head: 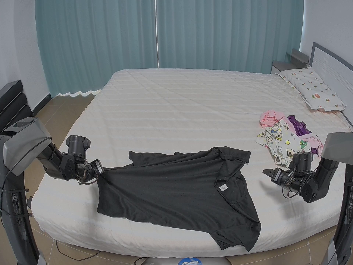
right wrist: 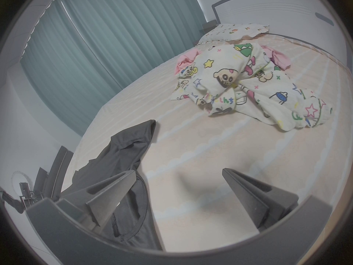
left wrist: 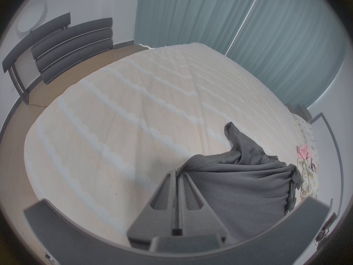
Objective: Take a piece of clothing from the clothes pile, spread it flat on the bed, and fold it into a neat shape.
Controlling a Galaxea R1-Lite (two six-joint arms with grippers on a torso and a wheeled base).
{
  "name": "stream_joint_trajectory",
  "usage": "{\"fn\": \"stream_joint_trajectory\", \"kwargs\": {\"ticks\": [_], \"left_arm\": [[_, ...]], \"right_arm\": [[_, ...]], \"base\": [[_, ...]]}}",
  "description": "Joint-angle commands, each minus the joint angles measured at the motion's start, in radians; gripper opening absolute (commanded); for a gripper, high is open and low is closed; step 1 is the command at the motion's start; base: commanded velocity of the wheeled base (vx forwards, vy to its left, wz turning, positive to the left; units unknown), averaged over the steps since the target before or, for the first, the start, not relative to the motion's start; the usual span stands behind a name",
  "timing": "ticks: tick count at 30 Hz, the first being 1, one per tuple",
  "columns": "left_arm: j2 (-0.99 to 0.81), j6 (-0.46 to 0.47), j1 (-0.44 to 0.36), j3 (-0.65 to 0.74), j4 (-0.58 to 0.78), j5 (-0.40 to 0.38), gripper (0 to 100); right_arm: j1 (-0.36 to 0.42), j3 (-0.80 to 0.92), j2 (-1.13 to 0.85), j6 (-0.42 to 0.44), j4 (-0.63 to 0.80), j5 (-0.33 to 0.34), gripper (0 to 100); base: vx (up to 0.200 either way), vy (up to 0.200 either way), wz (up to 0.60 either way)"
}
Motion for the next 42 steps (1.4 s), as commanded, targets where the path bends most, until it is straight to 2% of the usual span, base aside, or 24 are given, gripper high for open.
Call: {"fn": "stream_joint_trajectory", "kwargs": {"ticks": [1,3,4,8,9,12,18,21,24,37,38,42], "left_arm": [[0.015,-0.004,0.01,0.011,0.014,-0.033,0],[0.018,-0.005,0.009,0.017,0.016,-0.062,0],[0.018,-0.007,0.009,0.018,0.016,-0.068,100],[0.017,-0.013,0.009,0.021,0.019,-0.071,100],[0.017,-0.013,0.009,0.021,0.019,-0.071,100],[0.006,-0.102,0.009,0.046,0.016,-0.103,100],[-0.075,-0.229,0.009,0.123,0.002,-0.218,100],[-0.109,-0.304,0.005,0.152,-0.012,-0.258,100],[-0.117,-0.359,0.005,0.159,-0.035,-0.264,100],[-0.104,-0.364,0.009,0.21,-0.11,-0.263,100],[-0.104,-0.364,0.009,0.21,-0.11,-0.263,100],[-0.104,-0.364,0.009,0.218,-0.111,-0.264,100]], "right_arm": [[0.091,-0.055,0.004,0.004,0.018,-0.012,100],[0.15,-0.094,0.012,0.004,0.044,-0.022,100],[0.168,-0.114,0.014,0.004,0.066,-0.03,100],[0.252,-0.23,0.043,0.005,0.193,-0.081,100],[0.252,-0.23,0.043,0.005,0.193,-0.081,100],[0.337,-0.348,0.096,0.004,0.27,-0.143,100],[0.41,-0.502,0.152,0.004,0.413,-0.183,100],[0.424,-0.551,0.179,0.002,0.46,-0.191,100],[0.426,-0.609,0.215,0.002,0.512,-0.237,100],[0.426,-0.68,0.268,0.021,0.575,-0.268,100],[0.426,-0.689,0.271,0.03,0.575,-0.269,0],[0.418,-0.68,0.258,0.033,0.578,-0.294,0]], "base": [[0.0,0.0,0.0],[0.0,0.0,0.0],[0.0,0.0,0.0],[0.0,0.0,0.0],[0.0,0.0,0.0],[0.0,0.0,0.0],[0.0,0.0,0.0],[0.0,0.0,0.0],[0.0,0.0,0.0],[0.0,0.0,0.0],[0.0,0.0,0.0],[0.0,0.0,0.0]]}}
